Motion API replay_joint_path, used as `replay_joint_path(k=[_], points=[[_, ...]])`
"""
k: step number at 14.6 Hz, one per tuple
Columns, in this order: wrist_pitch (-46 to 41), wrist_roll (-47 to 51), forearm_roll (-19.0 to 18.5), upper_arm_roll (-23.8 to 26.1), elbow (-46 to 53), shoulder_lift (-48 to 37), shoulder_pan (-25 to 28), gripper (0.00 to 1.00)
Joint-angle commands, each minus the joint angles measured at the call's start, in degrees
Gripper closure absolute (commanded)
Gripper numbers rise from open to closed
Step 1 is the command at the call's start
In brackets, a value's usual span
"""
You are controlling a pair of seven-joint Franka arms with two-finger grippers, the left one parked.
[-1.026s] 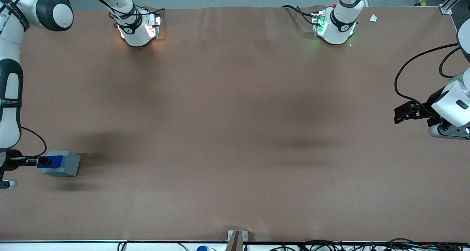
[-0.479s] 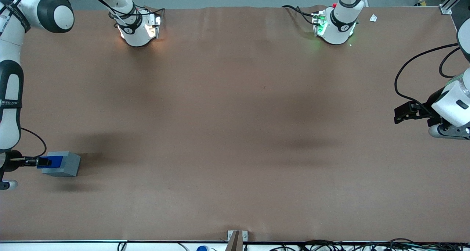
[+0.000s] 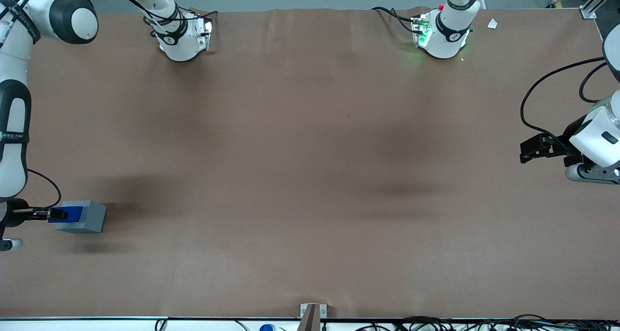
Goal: Insert blue part into gray base with right arm
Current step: 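Press the blue block down into the gray base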
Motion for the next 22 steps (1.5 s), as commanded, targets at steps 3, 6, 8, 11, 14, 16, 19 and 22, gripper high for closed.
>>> replay_joint_path(k=[3, 6, 8, 11, 14, 16, 19, 22], points=[[-0.8, 0.4, -0.2, -0.2, 2.1, 0.4, 0.0, 1.0], [-1.6, 0.0, -0.2, -0.2, 3.3, 0.3, 0.1, 1.0], [-1.5, -0.2, -0.2, 0.0, 3.4, 0.2, 0.1, 1.0], [-1.1, -0.1, -0.2, 0.1, 4.4, 0.1, 0.1, 1.0], [-0.9, -0.1, -0.1, 0.3, 4.4, 0.1, 0.1, 1.0], [-0.9, 0.0, 0.0, 0.5, 4.4, 0.1, 0.0, 1.0], [-0.5, 0.3, 0.1, 0.5, 4.3, 0.1, -0.2, 1.0], [-0.5, 0.4, 0.2, 0.4, 4.0, 0.1, -0.3, 1.0]])
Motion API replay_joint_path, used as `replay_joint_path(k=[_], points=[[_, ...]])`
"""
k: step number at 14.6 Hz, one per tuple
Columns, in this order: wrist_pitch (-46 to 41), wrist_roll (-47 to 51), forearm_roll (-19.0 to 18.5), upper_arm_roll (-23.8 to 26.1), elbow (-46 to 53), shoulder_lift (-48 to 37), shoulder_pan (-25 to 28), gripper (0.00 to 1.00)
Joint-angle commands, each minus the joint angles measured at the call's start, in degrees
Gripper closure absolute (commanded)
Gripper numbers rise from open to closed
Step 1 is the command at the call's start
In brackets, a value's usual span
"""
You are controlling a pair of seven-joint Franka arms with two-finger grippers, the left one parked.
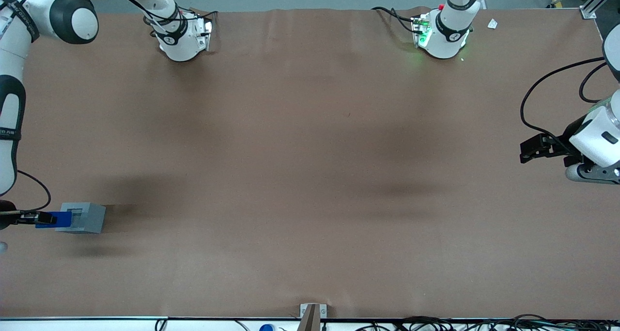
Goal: Insert blue part into gray base with right arm
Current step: 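Press the blue block down into the gray base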
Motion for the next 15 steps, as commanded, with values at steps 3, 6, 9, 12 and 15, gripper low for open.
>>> replay_joint_path(k=[3, 6, 9, 12, 15], points=[[-0.3, 0.4, 0.3, 0.2, 0.2, -0.1, -0.3, 1.0], [1.1, 0.3, 0.6, 0.2, -0.4, -0.4, -0.1, 1.0], [3.3, 0.3, 0.6, 0.2, -3.7, -1.7, 0.0, 1.0], [5.9, 0.5, 0.6, 0.2, -8.0, -3.9, 0.4, 1.0], [7.7, 0.6, 0.6, 0.2, -10.7, -5.1, 0.5, 1.0]])
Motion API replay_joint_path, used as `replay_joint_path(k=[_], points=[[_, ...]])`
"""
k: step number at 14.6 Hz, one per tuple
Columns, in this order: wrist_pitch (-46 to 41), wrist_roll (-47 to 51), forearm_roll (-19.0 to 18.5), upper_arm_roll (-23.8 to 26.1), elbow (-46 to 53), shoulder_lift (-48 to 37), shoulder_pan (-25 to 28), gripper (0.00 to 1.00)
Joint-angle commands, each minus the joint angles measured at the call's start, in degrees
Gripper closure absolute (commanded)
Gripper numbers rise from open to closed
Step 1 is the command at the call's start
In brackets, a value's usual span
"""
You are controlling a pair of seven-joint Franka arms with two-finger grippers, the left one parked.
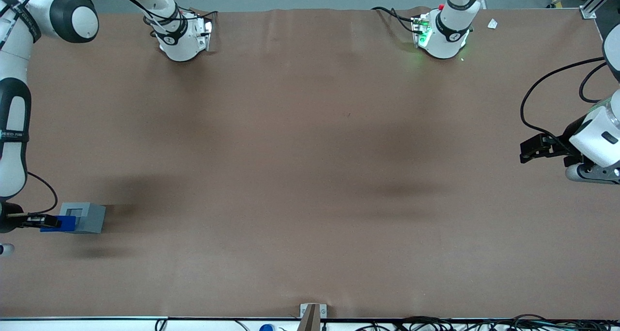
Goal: Insert blue part into gray base with right arm
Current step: 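Press the blue block down into the gray base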
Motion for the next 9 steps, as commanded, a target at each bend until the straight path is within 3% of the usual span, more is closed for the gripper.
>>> replay_joint_path(k=[1, 9], points=[[1.1, 0.6, 0.5, 0.2, -5.6, -4.0, 0.2, 1.0], [-0.3, 0.5, 0.5, 0.2, -5.7, -4.5, -0.2, 1.0]])
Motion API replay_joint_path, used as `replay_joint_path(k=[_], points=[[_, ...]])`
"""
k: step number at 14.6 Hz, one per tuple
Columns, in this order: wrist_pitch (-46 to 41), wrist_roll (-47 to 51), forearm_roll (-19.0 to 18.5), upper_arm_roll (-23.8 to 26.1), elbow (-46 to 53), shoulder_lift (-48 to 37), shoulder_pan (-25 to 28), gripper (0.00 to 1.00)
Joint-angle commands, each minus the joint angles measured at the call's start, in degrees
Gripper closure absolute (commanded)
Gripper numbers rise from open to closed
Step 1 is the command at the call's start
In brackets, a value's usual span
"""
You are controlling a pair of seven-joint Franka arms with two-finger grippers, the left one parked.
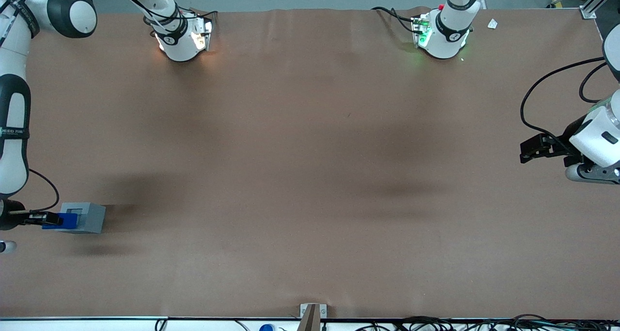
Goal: Insert blue part into gray base with right arm
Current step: 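Press the blue block down into the gray base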
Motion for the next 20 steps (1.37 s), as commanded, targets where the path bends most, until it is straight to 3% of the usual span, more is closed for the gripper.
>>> replay_joint_path(k=[1, 20], points=[[0.1, 0.5, 0.5, 0.2, -3.2, -2.6, -0.3, 1.0], [-0.4, 1.5, 0.4, 0.2, -5.1, -2.9, -1.0, 1.0]])
